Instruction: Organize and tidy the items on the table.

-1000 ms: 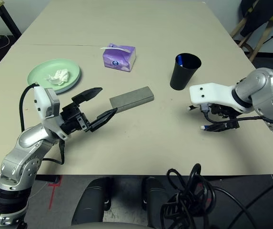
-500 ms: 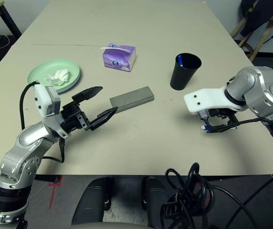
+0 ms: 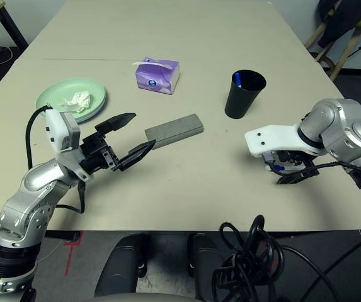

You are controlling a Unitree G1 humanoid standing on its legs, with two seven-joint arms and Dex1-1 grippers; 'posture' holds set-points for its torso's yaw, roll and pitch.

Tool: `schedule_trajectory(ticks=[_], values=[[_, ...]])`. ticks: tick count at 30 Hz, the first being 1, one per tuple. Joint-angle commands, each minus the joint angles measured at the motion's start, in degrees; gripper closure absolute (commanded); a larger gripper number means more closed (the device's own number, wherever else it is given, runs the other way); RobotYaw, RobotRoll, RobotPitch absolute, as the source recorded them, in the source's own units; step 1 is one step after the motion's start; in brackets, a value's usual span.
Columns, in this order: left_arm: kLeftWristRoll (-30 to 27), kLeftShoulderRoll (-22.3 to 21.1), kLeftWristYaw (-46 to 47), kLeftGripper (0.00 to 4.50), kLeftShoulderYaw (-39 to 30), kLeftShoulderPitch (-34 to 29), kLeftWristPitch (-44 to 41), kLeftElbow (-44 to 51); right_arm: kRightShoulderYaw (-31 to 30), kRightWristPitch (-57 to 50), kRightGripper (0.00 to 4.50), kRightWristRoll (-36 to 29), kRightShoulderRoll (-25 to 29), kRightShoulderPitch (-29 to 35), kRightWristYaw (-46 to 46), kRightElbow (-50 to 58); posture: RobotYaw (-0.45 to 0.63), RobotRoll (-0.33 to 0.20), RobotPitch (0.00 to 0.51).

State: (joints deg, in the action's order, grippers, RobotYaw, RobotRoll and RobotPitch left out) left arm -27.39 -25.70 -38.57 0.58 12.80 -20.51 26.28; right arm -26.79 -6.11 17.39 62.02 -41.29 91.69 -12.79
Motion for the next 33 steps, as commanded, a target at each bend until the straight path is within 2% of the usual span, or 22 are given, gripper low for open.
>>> schedule_trajectory(ticks=[1,20,23,24,32,33], values=[[-0.5,-0.5,-0.5,0.02,0.2,0.0,-0.5,0.2,0.3,0.9,0.00,1.4,-0.6,0.6,-0.8,-1.2,0.07,0.000,0.172],[-0.6,-0.8,-0.1,0.02,0.4,-1.1,-1.0,1.5,-0.6,3.4,0.00,4.3,-3.6,2.3,-1.4,-6.0,0.08,0.000,0.179],[-0.7,-0.8,0.0,0.00,0.3,-1.3,-1.1,1.7,-0.5,3.9,0.57,4.5,-3.9,2.7,-1.6,-6.5,0.09,0.000,0.179],[-0.7,-0.8,0.0,0.00,0.3,-1.4,-1.1,1.8,-0.4,4.0,0.88,4.5,-4.0,2.9,-1.5,-6.5,0.09,0.000,0.179],[-1.0,-0.8,0.3,0.00,0.1,-1.4,-1.6,2.0,0.9,4.8,3.80,4.9,-4.5,3.9,-1.5,-6.8,0.09,0.000,0.178],[-1.0,-0.7,0.2,0.00,0.1,-1.3,-1.6,1.8,1.0,4.8,4.06,4.9,-4.5,4.1,-1.5,-6.8,0.09,0.000,0.178]])
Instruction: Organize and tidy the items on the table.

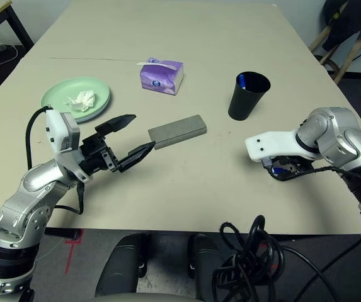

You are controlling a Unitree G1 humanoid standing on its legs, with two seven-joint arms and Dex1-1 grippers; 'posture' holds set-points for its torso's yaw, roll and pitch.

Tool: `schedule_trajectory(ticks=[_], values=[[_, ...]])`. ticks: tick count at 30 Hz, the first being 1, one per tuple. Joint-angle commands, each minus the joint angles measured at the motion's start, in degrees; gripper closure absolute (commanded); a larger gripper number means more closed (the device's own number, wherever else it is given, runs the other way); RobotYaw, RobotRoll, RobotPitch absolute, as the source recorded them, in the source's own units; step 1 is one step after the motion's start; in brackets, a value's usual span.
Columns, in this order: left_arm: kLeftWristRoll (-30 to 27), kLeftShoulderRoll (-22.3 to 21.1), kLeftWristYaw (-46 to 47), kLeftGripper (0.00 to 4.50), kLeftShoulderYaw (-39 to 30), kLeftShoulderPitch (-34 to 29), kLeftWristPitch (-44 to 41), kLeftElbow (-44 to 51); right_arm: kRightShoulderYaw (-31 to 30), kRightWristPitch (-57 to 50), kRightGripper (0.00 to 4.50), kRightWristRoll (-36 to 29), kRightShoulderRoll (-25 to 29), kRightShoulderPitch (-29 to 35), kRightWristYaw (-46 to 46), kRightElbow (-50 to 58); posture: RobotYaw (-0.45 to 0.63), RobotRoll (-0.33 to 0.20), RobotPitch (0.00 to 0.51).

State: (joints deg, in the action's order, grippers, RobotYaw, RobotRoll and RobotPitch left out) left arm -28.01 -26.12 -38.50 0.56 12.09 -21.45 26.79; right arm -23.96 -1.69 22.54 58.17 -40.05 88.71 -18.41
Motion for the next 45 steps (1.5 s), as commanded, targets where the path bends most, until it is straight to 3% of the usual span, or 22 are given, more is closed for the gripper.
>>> schedule_trajectory(ticks=[1,14,19,24,28,34,38,45], values=[[-0.3,-0.4,0.1,0.00,0.1,-0.6,-0.6,1.2,-1.6,0.4,4.08,-0.3,-0.6,3.0,1.6,-1.0,0.09,0.000,0.181],[-0.1,-0.6,-0.9,0.00,0.3,-0.6,0.0,0.2,1.1,-1.0,4.08,-1.4,-0.6,5.0,2.1,1.0,0.09,0.000,0.182],[-0.1,-0.6,-1.2,0.00,-0.1,-0.5,0.3,-0.2,4.0,-5.6,4.08,-5.1,-1.1,4.7,3.5,6.0,0.09,0.000,0.182],[0.0,-0.8,-1.4,0.00,-0.3,-0.5,0.5,-0.5,5.8,-16.3,4.08,-13.2,-1.3,3.5,3.8,13.5,0.07,0.000,0.177],[0.0,-1.0,-1.6,0.00,-0.3,-0.4,0.8,-0.9,9.7,-29.0,4.08,-20.8,-5.4,1.2,3.1,19.2,0.07,0.000,0.177],[-0.1,-1.2,-1.8,0.00,-0.2,-0.5,0.7,-0.9,15.3,-42.6,4.08,-29.0,-14.0,-3.8,-6.6,24.4,0.07,0.000,0.179],[-0.2,-1.3,-2.0,0.00,-0.3,-0.2,0.6,-1.2,21.2,-43.6,4.08,-32.6,-21.7,-7.0,-17.6,23.0,0.06,0.000,0.177],[-0.2,-1.3,-2.1,0.00,0.0,0.2,0.2,-1.2,30.0,-33.2,4.08,-36.7,-31.9,-11.0,-33.8,19.0,0.05,0.000,0.174]])
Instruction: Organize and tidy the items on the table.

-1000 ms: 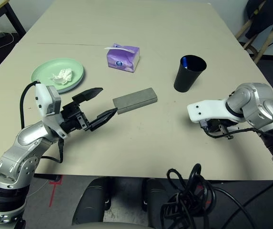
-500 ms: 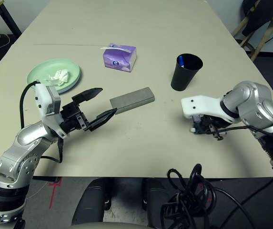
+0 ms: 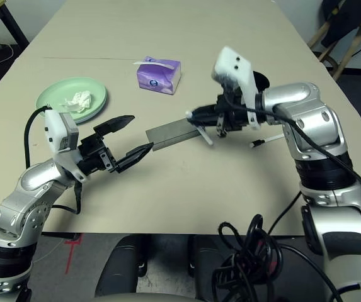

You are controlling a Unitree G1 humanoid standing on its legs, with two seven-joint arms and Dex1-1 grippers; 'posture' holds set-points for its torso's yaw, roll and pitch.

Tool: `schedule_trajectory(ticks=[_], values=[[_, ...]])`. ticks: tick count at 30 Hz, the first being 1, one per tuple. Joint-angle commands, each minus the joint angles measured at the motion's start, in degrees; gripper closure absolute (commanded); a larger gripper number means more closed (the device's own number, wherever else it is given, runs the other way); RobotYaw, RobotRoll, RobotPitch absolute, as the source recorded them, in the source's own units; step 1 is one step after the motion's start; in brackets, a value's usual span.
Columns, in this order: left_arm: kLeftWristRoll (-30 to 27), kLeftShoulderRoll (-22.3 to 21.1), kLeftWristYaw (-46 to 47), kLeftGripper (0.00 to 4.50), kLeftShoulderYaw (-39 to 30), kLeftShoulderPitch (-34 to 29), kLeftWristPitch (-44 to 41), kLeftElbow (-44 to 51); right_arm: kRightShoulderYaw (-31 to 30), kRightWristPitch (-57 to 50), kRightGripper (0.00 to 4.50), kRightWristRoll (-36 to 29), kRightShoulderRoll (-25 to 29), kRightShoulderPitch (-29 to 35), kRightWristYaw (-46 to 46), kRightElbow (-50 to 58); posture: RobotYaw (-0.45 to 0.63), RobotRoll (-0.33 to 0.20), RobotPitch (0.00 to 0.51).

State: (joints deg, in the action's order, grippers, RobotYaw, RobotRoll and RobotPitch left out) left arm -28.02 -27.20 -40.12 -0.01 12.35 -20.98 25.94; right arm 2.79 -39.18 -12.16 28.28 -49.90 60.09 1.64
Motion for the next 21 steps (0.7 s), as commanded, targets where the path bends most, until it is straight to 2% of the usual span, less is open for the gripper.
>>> schedule_trajectory(ticks=[1,10,16,21], values=[[-0.1,-0.2,-0.5,0.00,0.6,0.1,-0.3,-0.4,4.3,6.2,4.08,-2.5,-3.2,-1.7,-6.9,-1.5,0.05,0.000,0.174],[0.0,-0.3,-0.8,0.00,0.9,0.9,-0.6,-0.9,8.8,16.1,4.08,-5.4,-7.1,-7.1,-18.9,-7.1,0.05,0.000,0.172],[0.0,-0.4,-1.0,0.00,1.0,1.0,-0.6,-1.0,12.3,29.8,4.08,-3.7,-9.0,-8.6,-29.6,-12.6,0.04,0.000,0.169],[0.0,-0.6,-1.1,0.00,1.0,1.0,-0.7,-1.0,12.7,32.6,4.08,-2.7,-8.4,-8.1,-35.5,-14.4,0.04,0.000,0.167]])
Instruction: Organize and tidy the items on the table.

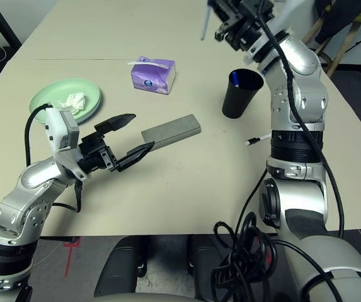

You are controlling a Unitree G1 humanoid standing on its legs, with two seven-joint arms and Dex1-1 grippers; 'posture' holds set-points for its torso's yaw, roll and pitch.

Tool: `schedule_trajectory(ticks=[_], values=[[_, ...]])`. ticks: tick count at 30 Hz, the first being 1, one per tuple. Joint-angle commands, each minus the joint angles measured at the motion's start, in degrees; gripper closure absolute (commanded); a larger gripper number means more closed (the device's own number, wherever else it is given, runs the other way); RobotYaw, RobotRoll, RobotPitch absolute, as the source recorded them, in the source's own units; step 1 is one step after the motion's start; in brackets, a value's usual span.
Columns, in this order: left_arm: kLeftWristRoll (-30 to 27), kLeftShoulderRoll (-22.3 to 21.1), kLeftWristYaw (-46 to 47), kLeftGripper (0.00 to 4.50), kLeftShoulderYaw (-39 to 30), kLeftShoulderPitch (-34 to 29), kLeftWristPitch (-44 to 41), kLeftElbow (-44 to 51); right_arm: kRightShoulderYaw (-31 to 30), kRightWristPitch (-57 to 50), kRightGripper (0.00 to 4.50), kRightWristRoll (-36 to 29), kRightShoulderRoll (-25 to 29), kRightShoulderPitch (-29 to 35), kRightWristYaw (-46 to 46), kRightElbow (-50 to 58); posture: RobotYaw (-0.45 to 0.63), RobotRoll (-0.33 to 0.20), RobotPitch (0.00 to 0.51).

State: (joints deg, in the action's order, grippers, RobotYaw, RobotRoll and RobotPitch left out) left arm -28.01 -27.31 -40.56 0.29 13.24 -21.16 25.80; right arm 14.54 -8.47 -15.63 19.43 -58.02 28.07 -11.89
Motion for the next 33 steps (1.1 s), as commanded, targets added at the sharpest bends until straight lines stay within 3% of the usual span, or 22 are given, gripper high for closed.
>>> schedule_trajectory(ticks=[1,14,33], values=[[0.0,-0.4,-0.6,0.00,0.7,0.2,-0.6,-0.9,1.1,2.2,4.08,1.2,0.8,0.4,-4.6,-1.1,0.04,0.000,0.167],[-0.1,-0.4,-1.0,0.00,1.1,0.8,-1.2,-0.9,0.0,1.4,4.08,2.4,3.2,8.6,-10.0,3.6,0.02,0.000,0.168],[-0.2,-0.6,-1.8,0.00,1.4,1.8,-1.7,-1.6,-0.2,-10.7,4.08,0.8,2.2,16.5,-14.1,11.3,0.01,0.000,0.174]])
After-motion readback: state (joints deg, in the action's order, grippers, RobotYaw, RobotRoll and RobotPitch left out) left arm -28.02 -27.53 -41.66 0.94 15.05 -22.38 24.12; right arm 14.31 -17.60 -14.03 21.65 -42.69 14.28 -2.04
